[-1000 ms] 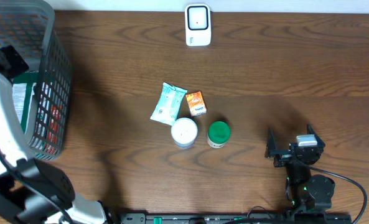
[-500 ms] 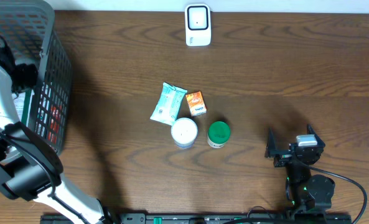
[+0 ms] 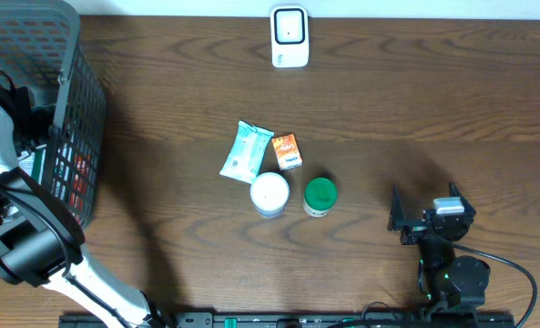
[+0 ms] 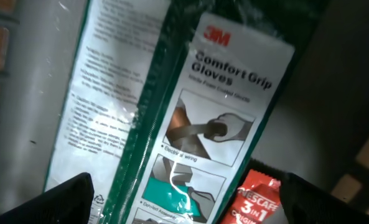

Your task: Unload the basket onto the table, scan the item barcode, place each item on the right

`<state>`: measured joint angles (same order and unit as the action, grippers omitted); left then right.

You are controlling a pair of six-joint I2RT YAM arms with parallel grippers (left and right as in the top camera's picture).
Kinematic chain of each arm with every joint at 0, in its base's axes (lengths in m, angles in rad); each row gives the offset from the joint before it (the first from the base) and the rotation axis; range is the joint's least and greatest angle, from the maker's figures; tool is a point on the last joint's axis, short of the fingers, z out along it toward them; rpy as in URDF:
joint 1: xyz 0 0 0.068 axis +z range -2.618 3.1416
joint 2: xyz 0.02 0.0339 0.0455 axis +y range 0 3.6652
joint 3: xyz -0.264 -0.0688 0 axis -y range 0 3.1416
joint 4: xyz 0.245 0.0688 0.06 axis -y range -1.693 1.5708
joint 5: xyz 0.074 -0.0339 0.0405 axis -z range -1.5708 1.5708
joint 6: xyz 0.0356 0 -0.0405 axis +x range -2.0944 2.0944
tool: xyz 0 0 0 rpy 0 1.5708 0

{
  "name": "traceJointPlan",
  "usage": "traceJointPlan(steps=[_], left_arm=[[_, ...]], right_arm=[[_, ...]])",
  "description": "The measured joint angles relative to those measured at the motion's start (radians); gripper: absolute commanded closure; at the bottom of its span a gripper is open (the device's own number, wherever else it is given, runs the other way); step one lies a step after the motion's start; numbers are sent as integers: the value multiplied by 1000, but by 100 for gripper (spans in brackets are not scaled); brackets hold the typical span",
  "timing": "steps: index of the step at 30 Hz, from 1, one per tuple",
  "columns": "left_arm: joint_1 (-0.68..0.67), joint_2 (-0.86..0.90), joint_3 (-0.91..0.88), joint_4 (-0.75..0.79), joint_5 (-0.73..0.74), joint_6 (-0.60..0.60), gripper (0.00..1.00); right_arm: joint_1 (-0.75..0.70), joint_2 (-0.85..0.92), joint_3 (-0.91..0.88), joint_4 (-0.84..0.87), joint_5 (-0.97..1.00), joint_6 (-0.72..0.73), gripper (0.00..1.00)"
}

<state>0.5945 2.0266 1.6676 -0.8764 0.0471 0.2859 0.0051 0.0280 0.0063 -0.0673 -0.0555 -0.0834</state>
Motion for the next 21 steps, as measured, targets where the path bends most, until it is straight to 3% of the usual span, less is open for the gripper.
traceJointPlan(steps=[21], left_arm=[[0,84,-57,81,-46,11,6]], right_arm=[[0,0,0,0,0,0,1]])
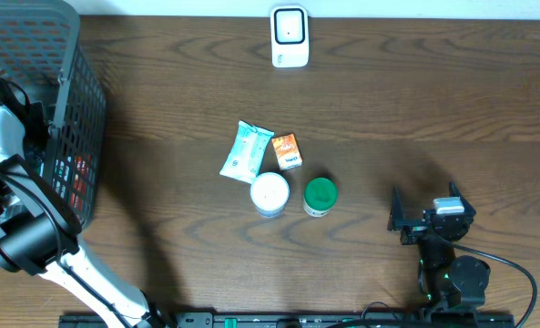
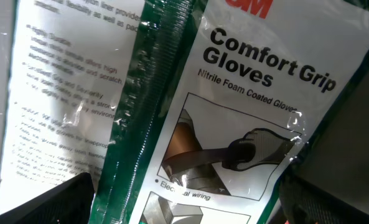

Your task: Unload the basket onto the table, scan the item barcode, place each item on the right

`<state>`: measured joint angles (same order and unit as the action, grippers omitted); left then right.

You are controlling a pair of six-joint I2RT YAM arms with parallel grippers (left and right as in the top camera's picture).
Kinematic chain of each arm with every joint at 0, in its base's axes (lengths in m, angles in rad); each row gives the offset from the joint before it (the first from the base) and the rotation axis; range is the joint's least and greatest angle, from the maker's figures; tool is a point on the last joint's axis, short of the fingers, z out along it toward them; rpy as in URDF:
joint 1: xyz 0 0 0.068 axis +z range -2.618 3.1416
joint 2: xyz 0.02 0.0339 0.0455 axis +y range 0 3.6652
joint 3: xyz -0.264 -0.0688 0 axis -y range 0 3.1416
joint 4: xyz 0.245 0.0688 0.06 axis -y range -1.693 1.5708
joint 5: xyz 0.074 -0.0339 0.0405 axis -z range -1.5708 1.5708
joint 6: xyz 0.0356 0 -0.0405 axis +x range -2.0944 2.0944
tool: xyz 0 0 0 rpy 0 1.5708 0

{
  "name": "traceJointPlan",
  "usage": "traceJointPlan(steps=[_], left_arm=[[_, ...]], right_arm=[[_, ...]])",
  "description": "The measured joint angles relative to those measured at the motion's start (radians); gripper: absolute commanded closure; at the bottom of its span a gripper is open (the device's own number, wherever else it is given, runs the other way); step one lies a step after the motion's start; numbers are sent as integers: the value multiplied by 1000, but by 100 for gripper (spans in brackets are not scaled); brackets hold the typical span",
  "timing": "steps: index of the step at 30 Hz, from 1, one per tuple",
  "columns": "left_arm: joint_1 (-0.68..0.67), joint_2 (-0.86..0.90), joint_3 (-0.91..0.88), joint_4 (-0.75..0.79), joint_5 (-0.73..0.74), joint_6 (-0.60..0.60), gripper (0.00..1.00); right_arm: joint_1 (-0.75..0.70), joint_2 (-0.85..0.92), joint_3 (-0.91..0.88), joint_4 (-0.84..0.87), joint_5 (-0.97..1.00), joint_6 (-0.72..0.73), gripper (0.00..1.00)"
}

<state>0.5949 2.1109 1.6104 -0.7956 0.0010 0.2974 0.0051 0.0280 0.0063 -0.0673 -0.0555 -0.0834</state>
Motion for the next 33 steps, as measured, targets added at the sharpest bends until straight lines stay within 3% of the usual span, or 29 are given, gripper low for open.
traceJointPlan(steps=[20,33], left_arm=[[0,-13,6,40,-1,8,9],[0,-71,-14,22,39,38,2]], right_arm=[[0,0,0,0,0,0,1],[0,0,0,0,0,0,1]])
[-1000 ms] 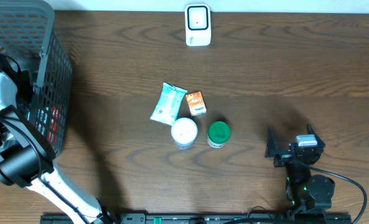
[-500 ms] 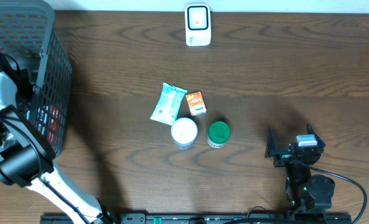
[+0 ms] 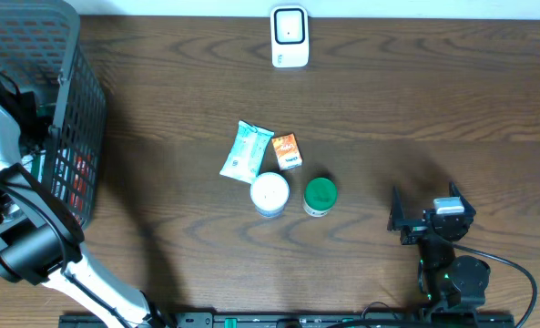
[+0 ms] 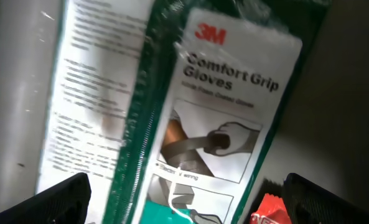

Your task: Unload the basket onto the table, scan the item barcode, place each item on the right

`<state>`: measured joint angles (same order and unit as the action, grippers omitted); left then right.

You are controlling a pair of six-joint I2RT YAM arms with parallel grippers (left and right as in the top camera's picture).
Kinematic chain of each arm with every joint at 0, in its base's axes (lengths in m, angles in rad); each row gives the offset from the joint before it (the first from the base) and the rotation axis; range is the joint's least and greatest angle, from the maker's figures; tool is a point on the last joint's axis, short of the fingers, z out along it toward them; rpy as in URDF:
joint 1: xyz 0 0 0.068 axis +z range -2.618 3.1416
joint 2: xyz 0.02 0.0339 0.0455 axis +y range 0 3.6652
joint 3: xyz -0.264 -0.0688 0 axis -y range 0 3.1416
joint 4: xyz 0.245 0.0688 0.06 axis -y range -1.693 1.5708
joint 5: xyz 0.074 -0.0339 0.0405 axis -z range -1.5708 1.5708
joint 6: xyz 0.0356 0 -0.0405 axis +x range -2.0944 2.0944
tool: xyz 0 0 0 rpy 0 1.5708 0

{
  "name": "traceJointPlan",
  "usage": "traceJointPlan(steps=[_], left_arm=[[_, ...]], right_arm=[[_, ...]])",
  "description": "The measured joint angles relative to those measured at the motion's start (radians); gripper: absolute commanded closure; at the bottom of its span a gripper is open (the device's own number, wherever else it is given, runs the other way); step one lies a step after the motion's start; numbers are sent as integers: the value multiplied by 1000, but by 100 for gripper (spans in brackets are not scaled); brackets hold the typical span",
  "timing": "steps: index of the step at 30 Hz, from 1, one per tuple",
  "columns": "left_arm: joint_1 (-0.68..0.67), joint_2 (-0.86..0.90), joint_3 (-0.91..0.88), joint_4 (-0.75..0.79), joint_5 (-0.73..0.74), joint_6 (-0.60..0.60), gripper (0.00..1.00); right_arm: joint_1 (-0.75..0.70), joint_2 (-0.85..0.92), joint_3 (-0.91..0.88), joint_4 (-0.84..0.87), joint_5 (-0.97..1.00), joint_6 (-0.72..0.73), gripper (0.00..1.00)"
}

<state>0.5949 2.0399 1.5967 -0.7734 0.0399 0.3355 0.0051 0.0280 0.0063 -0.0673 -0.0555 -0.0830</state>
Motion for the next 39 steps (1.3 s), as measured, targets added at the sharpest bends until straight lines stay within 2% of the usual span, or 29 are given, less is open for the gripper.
traceJointPlan(steps=[11,19,27,29,39], left_arm=[[0,-14,-139,121,-11,32,2],[-1,-19,-148,164,-92,33,33],[-1,-18,-148,184,-126,39,38],[-1,-18,-148,190,-129,38,42],[-1,-18,-148,198,-256,-31,42]], right_arm=[[0,0,0,0,0,0,1],[0,0,0,0,0,0,1],[0,0,0,0,0,0,1],[0,0,0,0,0,0,1],[0,0,0,0,0,0,1]])
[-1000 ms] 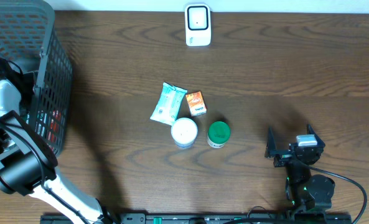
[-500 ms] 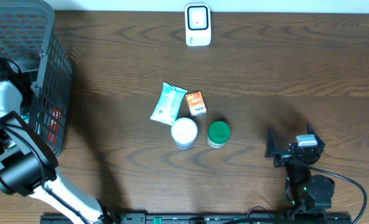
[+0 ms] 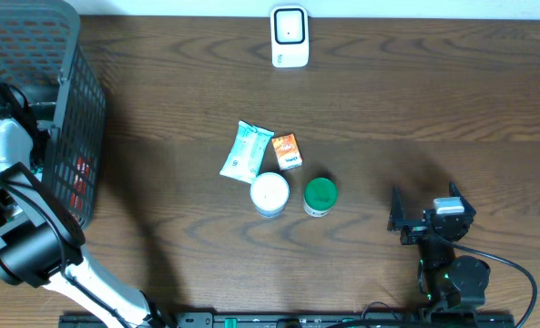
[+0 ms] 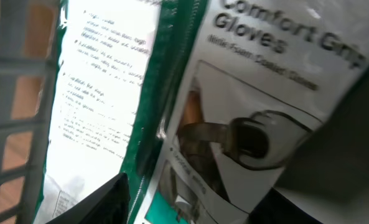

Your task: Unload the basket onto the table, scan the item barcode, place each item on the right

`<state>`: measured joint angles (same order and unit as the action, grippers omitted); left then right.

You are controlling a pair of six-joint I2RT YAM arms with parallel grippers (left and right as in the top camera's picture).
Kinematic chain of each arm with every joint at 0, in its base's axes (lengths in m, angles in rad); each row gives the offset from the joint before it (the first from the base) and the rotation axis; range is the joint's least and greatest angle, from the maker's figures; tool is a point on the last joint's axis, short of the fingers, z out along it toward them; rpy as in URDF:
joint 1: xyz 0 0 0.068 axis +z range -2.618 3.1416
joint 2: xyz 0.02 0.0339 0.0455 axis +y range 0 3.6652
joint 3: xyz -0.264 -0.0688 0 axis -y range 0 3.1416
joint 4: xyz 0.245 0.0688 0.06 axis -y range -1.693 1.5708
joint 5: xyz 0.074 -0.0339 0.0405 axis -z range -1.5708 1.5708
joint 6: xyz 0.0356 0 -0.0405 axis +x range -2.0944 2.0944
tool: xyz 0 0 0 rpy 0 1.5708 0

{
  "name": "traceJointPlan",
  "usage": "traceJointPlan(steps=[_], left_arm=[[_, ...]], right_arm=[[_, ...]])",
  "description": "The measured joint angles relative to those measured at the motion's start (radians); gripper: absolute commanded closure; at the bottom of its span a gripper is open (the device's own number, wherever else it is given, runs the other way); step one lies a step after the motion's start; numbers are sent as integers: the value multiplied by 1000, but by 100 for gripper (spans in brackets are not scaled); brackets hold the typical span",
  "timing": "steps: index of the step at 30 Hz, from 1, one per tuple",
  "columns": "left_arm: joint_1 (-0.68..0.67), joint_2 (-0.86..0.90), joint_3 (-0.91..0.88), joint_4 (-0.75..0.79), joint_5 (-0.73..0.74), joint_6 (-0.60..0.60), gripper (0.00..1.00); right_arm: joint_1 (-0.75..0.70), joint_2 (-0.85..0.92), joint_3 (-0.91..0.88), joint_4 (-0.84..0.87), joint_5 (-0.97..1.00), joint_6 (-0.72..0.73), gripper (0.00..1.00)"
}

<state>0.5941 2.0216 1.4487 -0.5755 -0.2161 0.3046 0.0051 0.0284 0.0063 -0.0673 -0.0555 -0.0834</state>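
Observation:
A 3M Comfort Grip Gloves pack [image 4: 252,93], green-edged with a white label, fills the left wrist view and lies inside the grey mesh basket [image 3: 78,109]. My left gripper [image 4: 193,211] is down in that basket. Its black fingers [image 4: 103,202] sit close on either side of the pack's lower part, jaws drawn in on it. The white barcode scanner [image 3: 289,36] stands at the table's far edge. My right gripper [image 3: 399,214] rests at the front right, far from all of this.
In the middle of the table lie a teal wipes pack [image 3: 245,151], a small orange box [image 3: 288,150], a white-lidded jar [image 3: 270,193] and a green-lidded jar [image 3: 320,196]. The basket wall [image 4: 10,93] shows left of the pack.
The left wrist camera is much closer to the glove pack, and the fingers stand nearer each other with the pack between them. The right arm and table items are unchanged.
My left gripper hung open over the glove pack in the basket, a red Nescafe sachet beside it. It then came closer, then stood back again with the sachet in view. Now it is low on the pack with its jaws drawn in.

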Motion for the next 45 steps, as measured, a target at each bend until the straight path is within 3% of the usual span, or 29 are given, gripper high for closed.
traceJointPlan(steps=[3,5,8,10,19,27,36,40,42,43,45], left_arm=[[0,0,0,-13,-13,-20,42],[0,0,0,-18,-21,-29,48],[0,0,0,-16,-23,-45,80],[-2,0,0,-11,-23,-46,90],[-1,-43,-3,47,-26,-77,93],[-17,-406,-6,207,-41,-150,93],[-94,-710,2,225,-51,-195,93],[-103,-732,2,204,-52,-204,83],[-103,-716,2,170,-53,-223,44],[-103,-703,2,154,-53,-238,35],[-103,-663,2,130,-53,-269,31]], right_arm=[[0,0,0,0,0,0,1],[0,0,0,0,0,0,1],[0,0,0,0,0,0,1],[0,0,0,0,0,0,1],[0,0,0,0,0,0,1],[0,0,0,0,0,0,1],[0,0,0,0,0,0,1],[0,0,0,0,0,0,1],[0,0,0,0,0,0,1],[0,0,0,0,0,0,1],[0,0,0,0,0,0,1]])
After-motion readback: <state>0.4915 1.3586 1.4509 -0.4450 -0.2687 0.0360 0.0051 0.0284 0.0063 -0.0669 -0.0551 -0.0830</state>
